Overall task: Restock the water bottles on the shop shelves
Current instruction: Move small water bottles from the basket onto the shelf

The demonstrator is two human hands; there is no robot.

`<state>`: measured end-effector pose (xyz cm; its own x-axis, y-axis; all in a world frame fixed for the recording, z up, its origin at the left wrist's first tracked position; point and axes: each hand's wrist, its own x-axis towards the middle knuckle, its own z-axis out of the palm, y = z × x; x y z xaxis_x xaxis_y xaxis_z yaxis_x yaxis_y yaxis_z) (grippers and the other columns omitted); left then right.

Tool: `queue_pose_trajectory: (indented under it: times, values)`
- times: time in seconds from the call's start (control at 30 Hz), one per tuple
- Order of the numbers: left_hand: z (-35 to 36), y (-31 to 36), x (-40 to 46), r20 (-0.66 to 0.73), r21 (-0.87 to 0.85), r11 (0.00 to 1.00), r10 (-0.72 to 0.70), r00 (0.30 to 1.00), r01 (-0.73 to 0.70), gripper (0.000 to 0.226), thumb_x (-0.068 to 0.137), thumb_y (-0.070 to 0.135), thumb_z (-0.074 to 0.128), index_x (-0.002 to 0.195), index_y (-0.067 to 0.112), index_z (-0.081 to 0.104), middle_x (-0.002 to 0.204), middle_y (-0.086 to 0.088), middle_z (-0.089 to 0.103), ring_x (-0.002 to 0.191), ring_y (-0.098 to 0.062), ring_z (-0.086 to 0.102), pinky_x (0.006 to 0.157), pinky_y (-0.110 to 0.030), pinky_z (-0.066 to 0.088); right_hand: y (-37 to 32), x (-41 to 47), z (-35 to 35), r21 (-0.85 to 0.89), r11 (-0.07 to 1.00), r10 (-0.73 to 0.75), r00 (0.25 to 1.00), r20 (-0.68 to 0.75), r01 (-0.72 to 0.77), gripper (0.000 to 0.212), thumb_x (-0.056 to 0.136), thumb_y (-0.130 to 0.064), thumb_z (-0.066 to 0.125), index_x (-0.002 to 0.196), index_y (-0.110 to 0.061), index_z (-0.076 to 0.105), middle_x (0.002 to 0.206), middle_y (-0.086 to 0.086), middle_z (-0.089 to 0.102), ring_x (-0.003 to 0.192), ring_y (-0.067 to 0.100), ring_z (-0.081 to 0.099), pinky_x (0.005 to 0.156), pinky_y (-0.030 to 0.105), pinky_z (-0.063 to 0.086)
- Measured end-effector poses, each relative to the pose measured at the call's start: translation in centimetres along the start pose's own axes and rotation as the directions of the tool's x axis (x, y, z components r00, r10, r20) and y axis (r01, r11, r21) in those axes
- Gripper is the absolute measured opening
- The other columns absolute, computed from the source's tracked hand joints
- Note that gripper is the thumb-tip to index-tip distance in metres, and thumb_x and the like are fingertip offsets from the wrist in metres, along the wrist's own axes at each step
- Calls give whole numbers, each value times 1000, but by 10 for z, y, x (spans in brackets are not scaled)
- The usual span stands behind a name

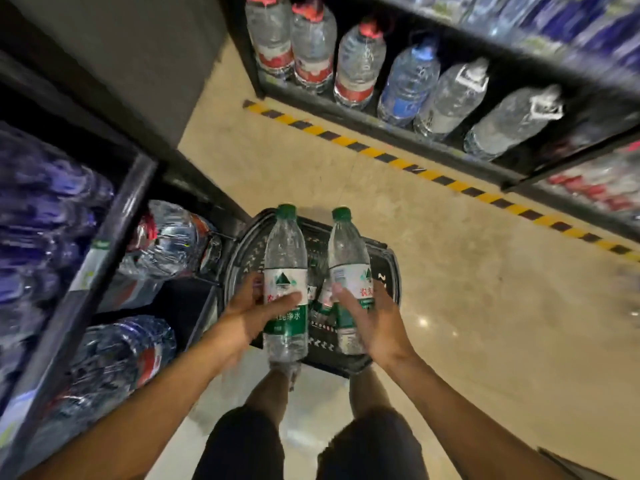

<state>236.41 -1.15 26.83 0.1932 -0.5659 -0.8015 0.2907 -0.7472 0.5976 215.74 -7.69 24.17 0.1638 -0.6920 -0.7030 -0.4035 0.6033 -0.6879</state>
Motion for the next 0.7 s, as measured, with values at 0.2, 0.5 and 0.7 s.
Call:
queue_pose_trajectory:
  times: [0.2, 0.5, 0.7]
  values:
    - [-8, 84, -98, 44, 2, 976, 220, 975, -220, 62, 68, 33, 84, 123, 22, 57, 112, 16, 74, 104, -1, 69, 86, -20, 54, -110, -103, -14, 136, 986, -93, 995, -43, 98, 79, 76, -56, 82, 136, -14, 53, 133, -1, 64, 117, 14, 64, 102, 40, 52]
    - [-13, 118, -185, -2, -115, 931, 349, 937, -347, 62, 80, 9, 79, 132, 6, 46, 119, -18, 70, 105, -33, 72, 92, -48, 59, -172, -168, -25, 77, 945, -325, 942, 84, 319, 62, 70, -34, 89, 123, -24, 59, 105, -3, 77, 91, 10, 75, 72, 24, 58]
    - [0, 102, -226, -115, -277, 861, 412, 904, -427, 62, 74, 32, 77, 125, 10, 52, 112, -13, 73, 93, -23, 75, 80, -37, 60, -194, -183, -33, 308, 919, -348, 873, 342, 246, 64, 86, -54, 62, 130, -8, 62, 113, 15, 73, 98, 31, 71, 92, 46, 56]
